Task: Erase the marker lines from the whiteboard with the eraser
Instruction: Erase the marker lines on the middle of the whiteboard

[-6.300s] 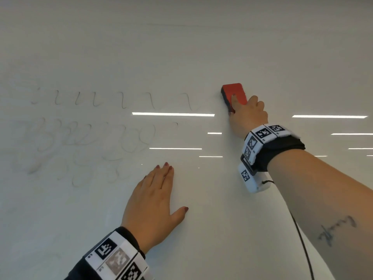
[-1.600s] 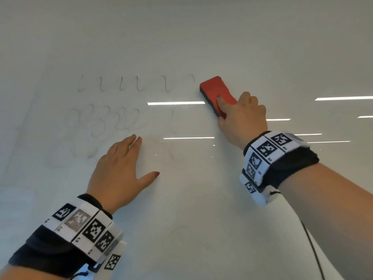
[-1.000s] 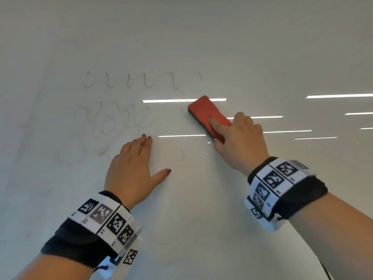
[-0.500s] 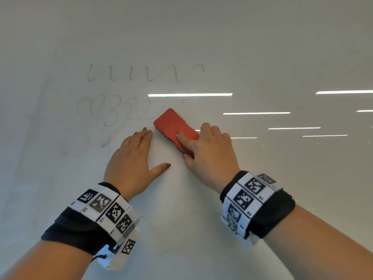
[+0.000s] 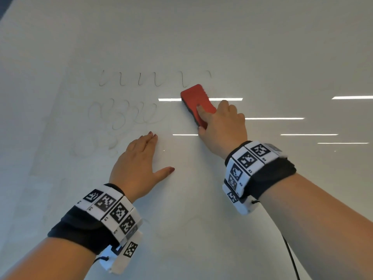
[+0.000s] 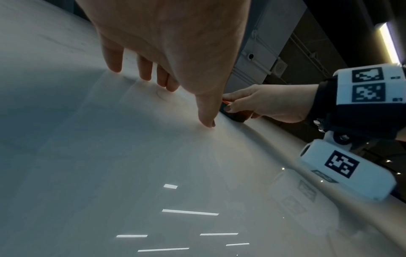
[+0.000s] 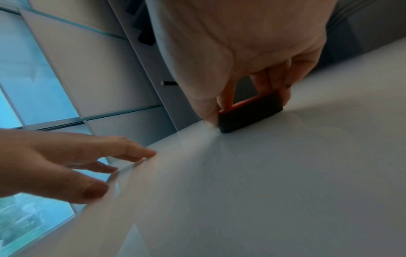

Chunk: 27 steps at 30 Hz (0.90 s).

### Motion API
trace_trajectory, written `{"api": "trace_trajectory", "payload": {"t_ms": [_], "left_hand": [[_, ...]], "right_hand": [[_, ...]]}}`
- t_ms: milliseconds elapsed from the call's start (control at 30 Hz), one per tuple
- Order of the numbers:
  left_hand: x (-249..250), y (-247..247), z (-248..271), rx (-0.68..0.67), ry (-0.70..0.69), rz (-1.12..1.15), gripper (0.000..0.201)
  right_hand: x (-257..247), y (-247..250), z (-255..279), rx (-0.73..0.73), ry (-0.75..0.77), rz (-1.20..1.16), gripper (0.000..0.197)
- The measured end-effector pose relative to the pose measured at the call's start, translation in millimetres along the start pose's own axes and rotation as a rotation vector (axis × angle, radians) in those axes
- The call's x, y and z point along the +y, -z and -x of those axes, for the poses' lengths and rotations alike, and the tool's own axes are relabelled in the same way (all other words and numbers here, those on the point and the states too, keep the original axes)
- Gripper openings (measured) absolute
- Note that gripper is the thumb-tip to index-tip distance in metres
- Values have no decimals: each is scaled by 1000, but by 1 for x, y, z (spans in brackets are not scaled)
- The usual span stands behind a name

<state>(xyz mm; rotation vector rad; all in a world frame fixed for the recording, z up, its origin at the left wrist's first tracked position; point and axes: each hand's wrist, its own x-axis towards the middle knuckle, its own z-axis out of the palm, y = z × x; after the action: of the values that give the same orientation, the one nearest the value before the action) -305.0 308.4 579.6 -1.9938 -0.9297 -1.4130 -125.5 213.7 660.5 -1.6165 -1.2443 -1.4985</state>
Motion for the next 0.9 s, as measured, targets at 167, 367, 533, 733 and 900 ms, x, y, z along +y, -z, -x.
{"api": "trace_trajectory", "payload": {"t_ms": [167, 367, 533, 733, 900], "left_hand": [[-1, -2, 0, 16, -15, 10, 92], [-10, 3, -1, 6, -67, -24, 93], [-18, 7, -2, 5, -129, -36, 94], [-18, 4, -6, 37, -139, -73, 95], [-21, 7, -9, 67, -149, -69, 96]], "right_hand": [[-37, 0, 18, -65, 166, -15, 57], [-10, 5, 6, -28, 80, 1, 55], [9, 10, -28, 13, -143, 56, 54], [-42, 7, -43, -1, -124, -23, 53], [-78, -5, -18, 9, 19, 2, 58]]}}
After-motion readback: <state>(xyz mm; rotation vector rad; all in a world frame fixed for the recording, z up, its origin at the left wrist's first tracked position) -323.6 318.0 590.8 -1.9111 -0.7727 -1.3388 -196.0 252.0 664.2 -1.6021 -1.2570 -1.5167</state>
